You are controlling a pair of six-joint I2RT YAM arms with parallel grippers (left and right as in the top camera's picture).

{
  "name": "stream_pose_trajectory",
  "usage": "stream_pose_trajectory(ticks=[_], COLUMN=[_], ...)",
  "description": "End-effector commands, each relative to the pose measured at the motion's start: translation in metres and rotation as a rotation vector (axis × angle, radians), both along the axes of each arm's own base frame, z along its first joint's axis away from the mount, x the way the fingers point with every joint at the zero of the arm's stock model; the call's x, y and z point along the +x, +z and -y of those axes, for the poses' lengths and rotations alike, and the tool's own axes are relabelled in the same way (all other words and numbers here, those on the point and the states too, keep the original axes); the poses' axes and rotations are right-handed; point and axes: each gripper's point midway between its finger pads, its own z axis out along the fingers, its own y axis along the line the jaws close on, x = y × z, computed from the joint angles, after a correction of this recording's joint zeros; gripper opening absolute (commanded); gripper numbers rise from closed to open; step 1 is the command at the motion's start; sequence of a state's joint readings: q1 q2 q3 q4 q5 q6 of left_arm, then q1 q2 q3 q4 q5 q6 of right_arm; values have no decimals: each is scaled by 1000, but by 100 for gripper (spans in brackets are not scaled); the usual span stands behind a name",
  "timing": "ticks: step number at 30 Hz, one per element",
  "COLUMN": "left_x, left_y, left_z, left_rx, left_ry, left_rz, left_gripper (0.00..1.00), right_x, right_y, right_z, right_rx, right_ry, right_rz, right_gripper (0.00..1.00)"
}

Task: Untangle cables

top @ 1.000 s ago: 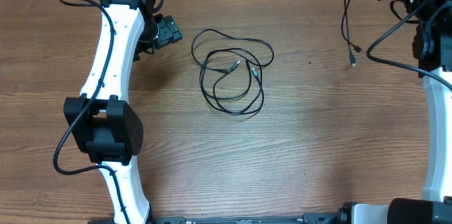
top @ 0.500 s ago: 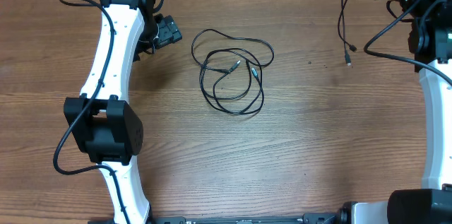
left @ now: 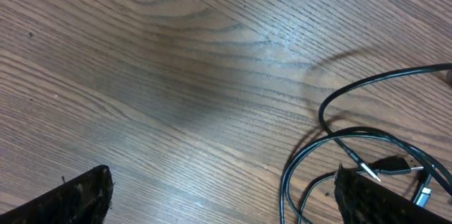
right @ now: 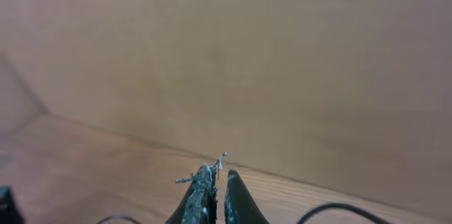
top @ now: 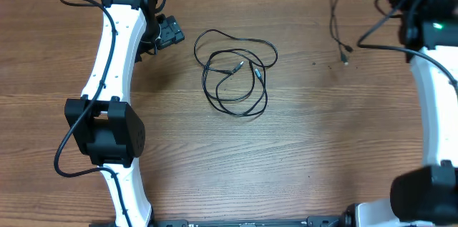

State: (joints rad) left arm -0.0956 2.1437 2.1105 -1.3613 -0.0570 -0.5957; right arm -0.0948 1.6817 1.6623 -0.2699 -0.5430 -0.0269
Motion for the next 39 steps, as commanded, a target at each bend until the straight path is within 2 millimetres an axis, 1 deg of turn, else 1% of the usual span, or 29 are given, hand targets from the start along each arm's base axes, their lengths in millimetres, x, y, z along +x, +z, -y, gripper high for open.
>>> stream_pose_trajectory(ticks=[1,3,4,7,9,10,13,14,15,16,17,18,19,20,21,22,23,24,25,27,30,31,32,33,34,35,36,37,39], left_x=[4,4,4,4,4,4,4,4,4,4,4,4,4,4,4,4,4,4,4,4,4,4,4,4,4,4,4,4,4], left_y=[6,6,6,6,6,6,6,6,6,6,6,6,6,6,6,6,6,6,6,6,6,6,6,6,6,6,6,6,6], left_z=[-3,-4,-4,-4,-3,-4,-4,-4,-4,-4,-4,-4,-4,-4,-4,-3,-4,-4,-4,-4,-4,-4,-4,-4,-3,-3,-3,-3,-4], left_rx=[14,14,14,14,14,14,14,14,13,14,14,14,14,14,14,14,14,14,14,14,14,14,14,14,14,14,14,14,14], left_ry=[-10,-9,-9,-9,-10,-9,-9,-9,-10,-9,-9,-9,-9,-9,-9,-10,-9,-9,-9,-9,-9,-9,-9,-9,-10,-10,-10,-10,-9], left_rz=[22,22,22,22,22,22,21,21,22,22,22,22,22,21,21,22,22,22,21,22,22,22,22,22,21,22,22,22,22], left_gripper=[100,100,100,100,100,100,100,100,100,100,100,100,100,100,100,100,100,100,100,100,100,100,100,100,100,100,100,100,100], right_x=[6,14,16,39,58,62,78,83,86,93,95,97,96,94,91,84,78,75,68,56,35,32,26,23,18,15,14,11,7], right_y=[0,1,2,0,-10,-16,-49,-64,-74,-106,-117,-134,-152,-164,-173,-185,-191,-192,-194,-194,-192,-192,-193,-193,-194,-194,-194,-195,-202], right_z=[-40,-49,-50,-33,5,16,62,79,90,121,135,159,190,210,225,252,270,278,295,320,352,356,364,369,377,381,383,386,386], right_rx=[8,-2,-4,-29,-78,-108,-256,-323,-368,-458,-480,-506,-517,-520,-518,-501,-477,-460,-426,-364,-298,-293,-283,-280,-278,-277,-277,-274,-263], right_ry=[122,124,118,-3,-164,-199,-295,-314,-322,-358,-380,-427,-495,-529,-547,-589,-623,-640,-675,-698,-662,-659,-662,-668,-681,-689,-692,-698,-694], right_rz=[35,73,82,133,137,135,111,98,89,45,27,-6,-46,-74,-94,-128,-149,-155,-168,-167,-149,-150,-155,-156,-161,-162,-163,-171,-202], right_gripper=[4,4,4,4,4,4,4,4,4,4,4,4,4,4,4,4,4,4,4,4,4,4,10,25,57,73,82,100,100])
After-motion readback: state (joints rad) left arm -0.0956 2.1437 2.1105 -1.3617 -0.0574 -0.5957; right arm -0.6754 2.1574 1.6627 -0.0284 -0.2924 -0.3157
